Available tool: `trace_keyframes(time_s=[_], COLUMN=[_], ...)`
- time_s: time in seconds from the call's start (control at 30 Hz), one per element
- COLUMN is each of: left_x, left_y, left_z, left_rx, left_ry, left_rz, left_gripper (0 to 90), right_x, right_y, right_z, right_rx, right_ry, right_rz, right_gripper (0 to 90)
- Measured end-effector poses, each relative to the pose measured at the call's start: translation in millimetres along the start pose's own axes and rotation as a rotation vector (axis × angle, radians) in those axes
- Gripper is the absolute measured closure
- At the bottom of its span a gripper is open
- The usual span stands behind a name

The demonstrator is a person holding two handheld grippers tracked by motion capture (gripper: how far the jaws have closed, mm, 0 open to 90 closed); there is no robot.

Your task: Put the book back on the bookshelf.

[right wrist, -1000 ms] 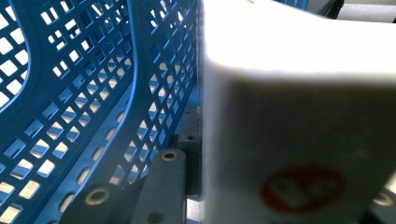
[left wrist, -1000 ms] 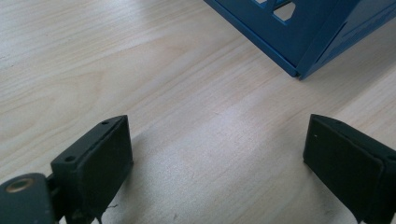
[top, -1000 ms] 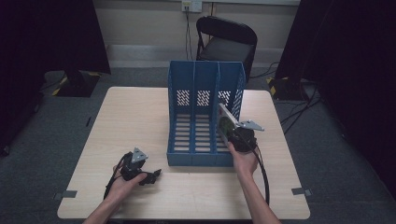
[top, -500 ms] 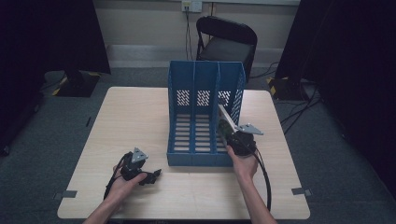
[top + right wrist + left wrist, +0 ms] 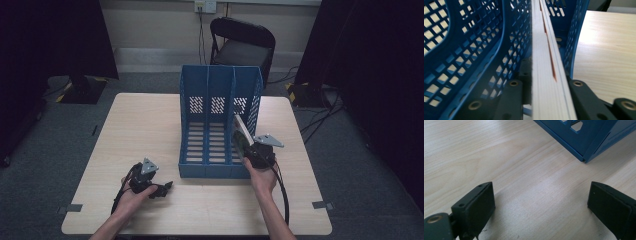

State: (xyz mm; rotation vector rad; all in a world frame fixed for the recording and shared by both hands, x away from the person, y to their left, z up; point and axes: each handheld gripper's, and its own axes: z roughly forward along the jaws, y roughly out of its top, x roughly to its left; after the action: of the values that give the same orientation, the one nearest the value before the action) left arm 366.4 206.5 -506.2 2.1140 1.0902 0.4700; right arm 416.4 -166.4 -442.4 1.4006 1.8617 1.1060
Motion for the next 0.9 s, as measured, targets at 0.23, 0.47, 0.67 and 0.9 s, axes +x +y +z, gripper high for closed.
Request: trace_keyframes(time_s=[0.23, 0.47, 0.67, 0.9], left_x=[0.0, 0.1, 0.1, 0.2], left_y=[0.0, 0.0, 0.0, 0.0], left_z=[0.0, -0.1, 0.0, 0.0], left_rx=[0.0, 0.001, 0.001, 0.001], left_ry=[0.0, 0.0, 0.0, -0.001], left_rz=[0.0, 0.001, 0.001, 0.002], left_gripper=[6.9, 6.8, 6.8, 6.8], right_x=[5.9, 12.8, 15.6, 15.9], right_y=[-1.2, -1.9, 0.1, -1.3], right_z=[-7.5, -3.6, 0.5, 0.4], right_rx=[-0.045, -0.101, -0.078, -0.099], right_ry=[-0.018, -0.042, -0.074, -0.143], right_rz=[0.002, 0.022, -0.009, 0.043], right_gripper=[64.1, 69.4, 75.6, 76.6])
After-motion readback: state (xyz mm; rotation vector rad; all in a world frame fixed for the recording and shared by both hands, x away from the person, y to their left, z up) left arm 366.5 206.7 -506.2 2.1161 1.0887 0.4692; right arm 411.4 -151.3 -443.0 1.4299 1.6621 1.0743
